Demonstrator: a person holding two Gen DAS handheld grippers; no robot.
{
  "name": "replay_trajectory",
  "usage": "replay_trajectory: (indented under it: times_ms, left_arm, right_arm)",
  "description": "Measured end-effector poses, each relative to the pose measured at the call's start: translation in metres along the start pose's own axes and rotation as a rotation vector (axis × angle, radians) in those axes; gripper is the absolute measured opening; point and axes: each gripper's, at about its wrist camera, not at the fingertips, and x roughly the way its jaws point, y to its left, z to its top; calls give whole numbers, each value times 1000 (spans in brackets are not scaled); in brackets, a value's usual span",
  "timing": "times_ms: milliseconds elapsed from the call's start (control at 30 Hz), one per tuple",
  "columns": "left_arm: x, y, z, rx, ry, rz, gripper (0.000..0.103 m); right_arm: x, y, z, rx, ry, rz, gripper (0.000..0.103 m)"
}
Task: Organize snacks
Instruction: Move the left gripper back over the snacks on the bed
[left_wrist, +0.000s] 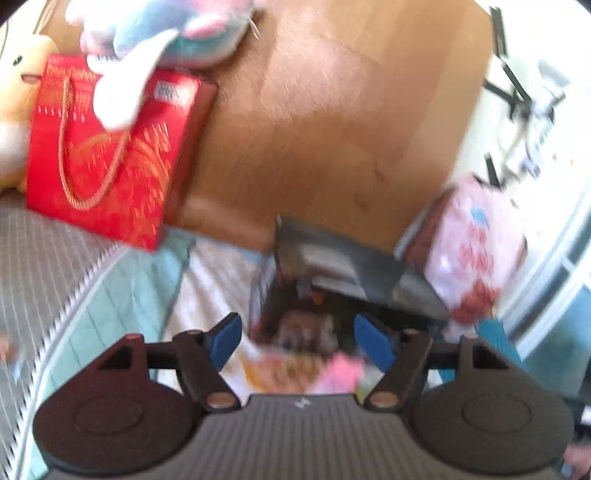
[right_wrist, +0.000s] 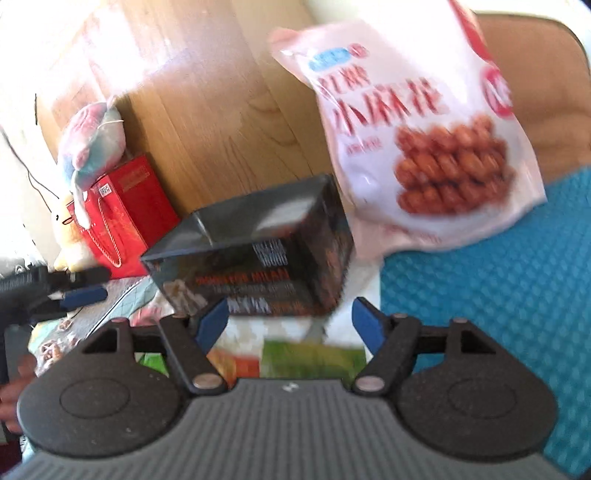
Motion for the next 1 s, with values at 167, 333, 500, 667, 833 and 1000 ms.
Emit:
replay_trajectory:
  times_ms: [167,333,500,667,833,1000]
  left_arm:
    - [-14,-26,-43,120,47,-23,66]
    - [-48,-45,-75,206,44,-92,67]
    - [-86,-27,-84,159,-71,-101,77]
    - [-93,20,-81,-25,-122,-16,75]
    - [-86,43,-87,-107,-97,-28,71]
    - [-88,37,-92,-64,-108,-99,66]
  right_arm:
    - [-12,20,-37,-5,52,30,65]
    - [-25,72,-53,-130,81,86,65]
    - [-56,105,-62,-205,32,124,65]
    - [-54,136,-50,-227,6,132,64]
    - [-36,135,-39,-184,-16,86,60]
    - [-11,138,-56,-118,67,83,39]
